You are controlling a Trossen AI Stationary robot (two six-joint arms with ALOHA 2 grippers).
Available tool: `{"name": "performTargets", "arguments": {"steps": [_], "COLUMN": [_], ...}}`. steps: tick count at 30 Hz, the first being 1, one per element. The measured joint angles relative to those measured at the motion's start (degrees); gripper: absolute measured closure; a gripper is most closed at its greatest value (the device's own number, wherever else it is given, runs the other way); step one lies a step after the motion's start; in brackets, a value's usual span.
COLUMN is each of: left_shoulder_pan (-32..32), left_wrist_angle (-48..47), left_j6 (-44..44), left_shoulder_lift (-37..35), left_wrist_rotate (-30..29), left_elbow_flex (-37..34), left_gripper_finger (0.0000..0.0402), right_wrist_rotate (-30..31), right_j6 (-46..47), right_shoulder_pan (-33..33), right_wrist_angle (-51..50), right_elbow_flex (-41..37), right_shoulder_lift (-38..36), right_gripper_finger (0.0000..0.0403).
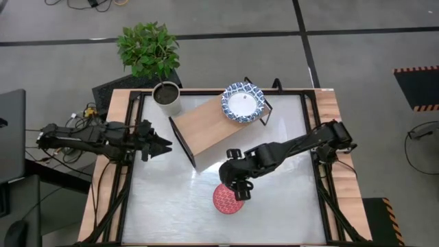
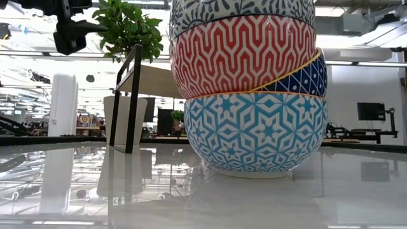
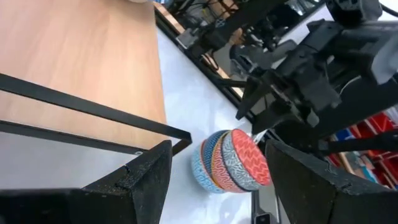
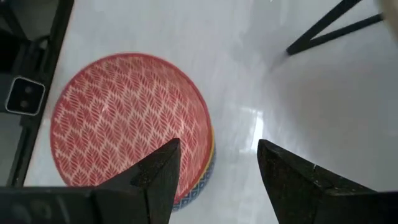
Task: Place and stack bowls onto a shelf
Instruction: Put the red bowl on the shelf
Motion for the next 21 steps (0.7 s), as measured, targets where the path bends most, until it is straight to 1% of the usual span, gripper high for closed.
{"name": "performTargets", "arguments": {"steps": [2,4,9,17,21], "left_shoulder_pan": [0.00,0.00,0.00,0.00,0.00], "left_wrist_angle": [-0.21,-0.30,-0.32,-0.41,-0.41], "left_j6": [-0.01,-0.01,0.24,0.01,0.03], "left_shoulder_lift": [-0.01,-0.01,-0.01,-0.01,-0.01], "left_wrist_rotate": [-0.37,-0.47,-0.65,-0.78,-0.80], "left_elbow_flex": [-0.01,0.00,-0.01,0.00,0.00], "left_gripper_finger": [0.0155,0.0155,0.0155,0.0155,0.0155], "right_wrist_rotate": [-0.99,-2.42,-2.56,-2.81,-2.81], "right_j6": [0.00,-0.35,-0.85,-1.44,-1.44], "right_shoulder_pan": [-0.02,-0.06,0.26,-1.18,-1.18], "right_wrist_angle": [0.02,2.41,3.55,5.54,5.02], "right_elbow_flex": [-0.18,-0.05,-0.10,-0.07,-0.16], "right_shoulder_lift": [0.39,0.97,3.48,5.95,6.20], "right_gripper_finger": [0.0163,0.0163,0.0163,0.0164,0.0175]}}
